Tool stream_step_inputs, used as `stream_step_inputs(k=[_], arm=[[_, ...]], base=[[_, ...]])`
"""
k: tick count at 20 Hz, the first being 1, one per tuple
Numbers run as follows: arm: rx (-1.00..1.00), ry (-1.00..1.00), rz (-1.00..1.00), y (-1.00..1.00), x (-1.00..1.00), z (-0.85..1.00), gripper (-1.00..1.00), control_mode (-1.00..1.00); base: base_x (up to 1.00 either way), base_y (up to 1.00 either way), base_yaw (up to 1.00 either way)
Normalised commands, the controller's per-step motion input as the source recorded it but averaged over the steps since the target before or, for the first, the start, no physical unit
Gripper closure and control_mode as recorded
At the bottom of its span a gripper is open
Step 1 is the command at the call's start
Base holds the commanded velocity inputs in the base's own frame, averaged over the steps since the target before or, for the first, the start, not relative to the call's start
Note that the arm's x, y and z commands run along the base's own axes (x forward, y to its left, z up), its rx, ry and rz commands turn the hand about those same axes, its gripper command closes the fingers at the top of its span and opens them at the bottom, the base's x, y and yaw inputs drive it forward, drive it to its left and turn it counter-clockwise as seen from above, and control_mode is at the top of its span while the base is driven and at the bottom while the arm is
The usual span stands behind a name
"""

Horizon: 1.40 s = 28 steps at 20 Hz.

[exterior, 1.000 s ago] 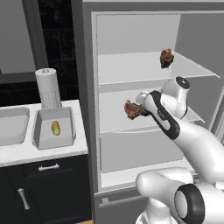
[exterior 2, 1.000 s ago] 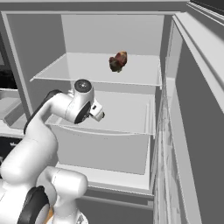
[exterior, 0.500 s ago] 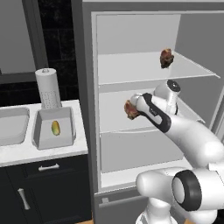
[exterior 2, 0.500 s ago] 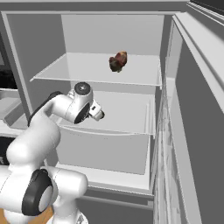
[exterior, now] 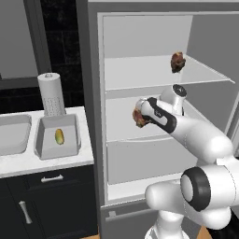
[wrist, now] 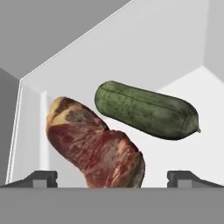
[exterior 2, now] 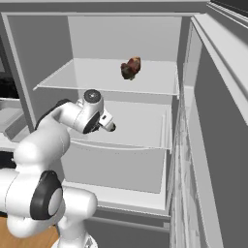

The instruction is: Place one cucumber and one steak in each tupperware on the nearby counter, to pack two identical lunches.

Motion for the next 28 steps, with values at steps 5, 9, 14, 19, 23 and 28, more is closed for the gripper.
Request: stream_step_inputs(k=[5,9,14,19,23,28], arm=[[0.00,0.00,0.00,0.00,0.08,-0.15,-1.00,-1.00],[0.00,0.00,0.00,0.00,0.12,-0.25,-1.00,-1.00],[0.00,0.00,0.00,0.00,0.05,-0.14,-1.00,-1.00],[0.00,0.00,0.00,0.00,0.00,0.00,-1.00,-1.00],[0.00,0.00,0.00,0.00,0.00,0.00,1.00,-1.00],[0.00,0.00,0.00,0.00,0.00,0.00,1.00,-1.00]], base=[[0.00,0.00,0.00],[0.00,0.00,0.00],[0.00,0.00,0.00],[0.00,0.00,0.00],[0.00,0.00,0.00],[0.00,0.00,0.00]])
